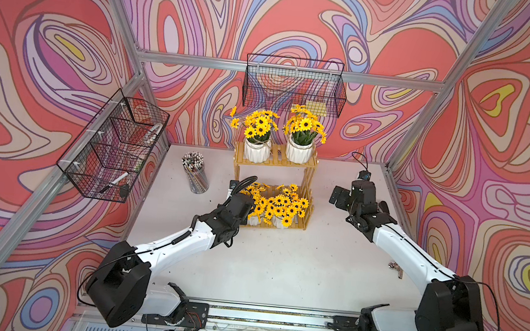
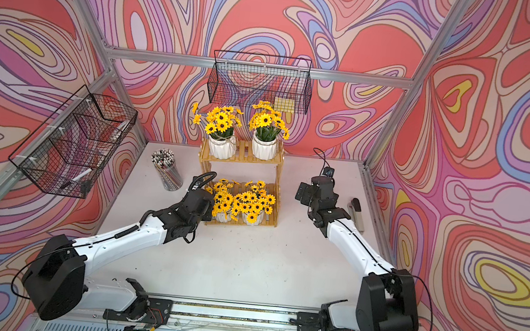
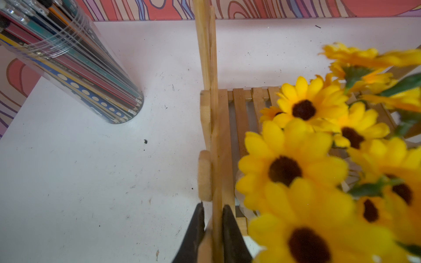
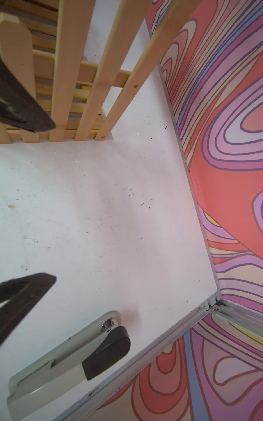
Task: Take the sunflower pots off the shelves
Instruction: Adjust the shelf at the center of the board.
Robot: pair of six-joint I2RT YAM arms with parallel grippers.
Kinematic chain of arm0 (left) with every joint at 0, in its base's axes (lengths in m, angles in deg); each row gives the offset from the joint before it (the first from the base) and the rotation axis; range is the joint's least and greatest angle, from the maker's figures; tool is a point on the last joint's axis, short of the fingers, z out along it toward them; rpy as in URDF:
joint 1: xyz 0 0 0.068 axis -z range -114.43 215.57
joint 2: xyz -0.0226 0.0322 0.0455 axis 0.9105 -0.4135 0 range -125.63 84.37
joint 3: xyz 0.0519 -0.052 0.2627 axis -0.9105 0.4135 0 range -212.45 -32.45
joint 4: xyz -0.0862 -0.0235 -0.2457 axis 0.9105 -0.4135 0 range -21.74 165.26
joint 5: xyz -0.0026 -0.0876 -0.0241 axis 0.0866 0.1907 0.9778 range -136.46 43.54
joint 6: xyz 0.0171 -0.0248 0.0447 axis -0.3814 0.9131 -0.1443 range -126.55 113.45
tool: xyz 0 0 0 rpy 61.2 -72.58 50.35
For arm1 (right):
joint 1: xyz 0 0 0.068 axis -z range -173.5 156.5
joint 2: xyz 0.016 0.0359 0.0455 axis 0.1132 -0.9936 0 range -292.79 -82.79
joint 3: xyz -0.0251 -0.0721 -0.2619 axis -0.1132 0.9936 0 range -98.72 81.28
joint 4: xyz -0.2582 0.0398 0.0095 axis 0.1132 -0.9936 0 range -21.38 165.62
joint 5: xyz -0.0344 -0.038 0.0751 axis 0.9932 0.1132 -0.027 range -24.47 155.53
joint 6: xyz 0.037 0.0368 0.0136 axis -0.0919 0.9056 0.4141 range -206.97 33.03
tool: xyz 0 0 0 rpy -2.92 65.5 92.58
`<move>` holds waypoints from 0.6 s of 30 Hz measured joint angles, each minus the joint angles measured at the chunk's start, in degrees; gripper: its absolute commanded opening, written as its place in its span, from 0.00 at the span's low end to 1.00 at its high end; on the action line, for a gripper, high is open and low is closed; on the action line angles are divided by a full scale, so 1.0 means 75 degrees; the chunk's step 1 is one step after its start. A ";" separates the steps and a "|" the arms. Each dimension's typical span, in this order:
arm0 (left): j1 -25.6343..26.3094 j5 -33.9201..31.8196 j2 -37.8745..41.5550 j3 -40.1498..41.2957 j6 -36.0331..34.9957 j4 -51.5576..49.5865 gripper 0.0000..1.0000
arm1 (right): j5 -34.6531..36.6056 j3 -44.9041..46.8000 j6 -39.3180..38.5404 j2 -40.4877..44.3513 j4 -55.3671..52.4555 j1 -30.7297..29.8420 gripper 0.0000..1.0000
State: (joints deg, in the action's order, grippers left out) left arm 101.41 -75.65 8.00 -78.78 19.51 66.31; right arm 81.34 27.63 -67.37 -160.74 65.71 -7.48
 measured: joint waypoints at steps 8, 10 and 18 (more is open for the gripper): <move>-0.0076 0.0105 0.0516 0.0600 -0.0373 0.0513 0.00 | 0.0044 0.0000 0.0003 0.0009 -0.0003 0.0000 0.98; -0.0122 0.0146 0.0737 0.0810 -0.0495 0.0597 0.00 | 0.0050 0.0000 0.0003 0.0009 0.0000 0.0000 0.98; -0.0382 0.0417 0.1134 0.1195 -0.0970 0.0901 0.00 | 0.0105 0.0000 0.0006 0.0047 0.0000 0.0000 0.98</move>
State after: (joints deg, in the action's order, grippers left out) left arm 98.55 -72.52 16.50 -69.82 12.23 73.06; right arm 82.13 27.63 -67.33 -160.39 65.71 -7.48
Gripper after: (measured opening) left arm 0.152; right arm 0.980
